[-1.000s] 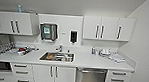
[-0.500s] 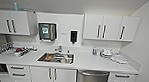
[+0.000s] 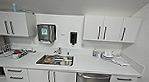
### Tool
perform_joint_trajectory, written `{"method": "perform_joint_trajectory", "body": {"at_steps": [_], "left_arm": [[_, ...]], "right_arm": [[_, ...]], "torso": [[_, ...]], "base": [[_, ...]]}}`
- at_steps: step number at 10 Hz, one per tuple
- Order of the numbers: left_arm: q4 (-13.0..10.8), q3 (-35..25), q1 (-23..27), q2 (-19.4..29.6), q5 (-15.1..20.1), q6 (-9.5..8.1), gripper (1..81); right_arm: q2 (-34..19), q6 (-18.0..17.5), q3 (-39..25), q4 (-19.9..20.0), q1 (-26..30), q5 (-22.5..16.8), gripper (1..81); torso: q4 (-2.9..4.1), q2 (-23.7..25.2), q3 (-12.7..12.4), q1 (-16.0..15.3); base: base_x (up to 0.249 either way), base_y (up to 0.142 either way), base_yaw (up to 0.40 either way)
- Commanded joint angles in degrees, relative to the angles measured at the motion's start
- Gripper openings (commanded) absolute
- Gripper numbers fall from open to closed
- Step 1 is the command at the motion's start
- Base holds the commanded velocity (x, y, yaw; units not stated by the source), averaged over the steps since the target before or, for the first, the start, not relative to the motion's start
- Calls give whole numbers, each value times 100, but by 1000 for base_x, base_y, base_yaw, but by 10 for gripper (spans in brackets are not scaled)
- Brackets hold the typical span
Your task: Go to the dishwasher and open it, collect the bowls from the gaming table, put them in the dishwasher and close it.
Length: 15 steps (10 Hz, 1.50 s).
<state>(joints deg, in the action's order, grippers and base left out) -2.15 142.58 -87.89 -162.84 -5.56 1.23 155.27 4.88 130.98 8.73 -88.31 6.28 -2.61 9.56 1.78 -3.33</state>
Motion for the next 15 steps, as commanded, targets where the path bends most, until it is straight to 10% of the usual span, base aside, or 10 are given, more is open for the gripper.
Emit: {"method": "perform_joint_trajectory", "body": {"at_steps": [1,15], "left_arm": [[-58,-20,365,67,213,-18,811],[-67,-20,365,67,222,-18,811]], "right_arm": [[-125,22,-38,-38,353,-241,811],[-81,22,-29,-38,344,-241,811]], "torso": [[0,0,0,0],[0,0,-2,2]], "base": [[138,0,0],[138,0,0]]}}
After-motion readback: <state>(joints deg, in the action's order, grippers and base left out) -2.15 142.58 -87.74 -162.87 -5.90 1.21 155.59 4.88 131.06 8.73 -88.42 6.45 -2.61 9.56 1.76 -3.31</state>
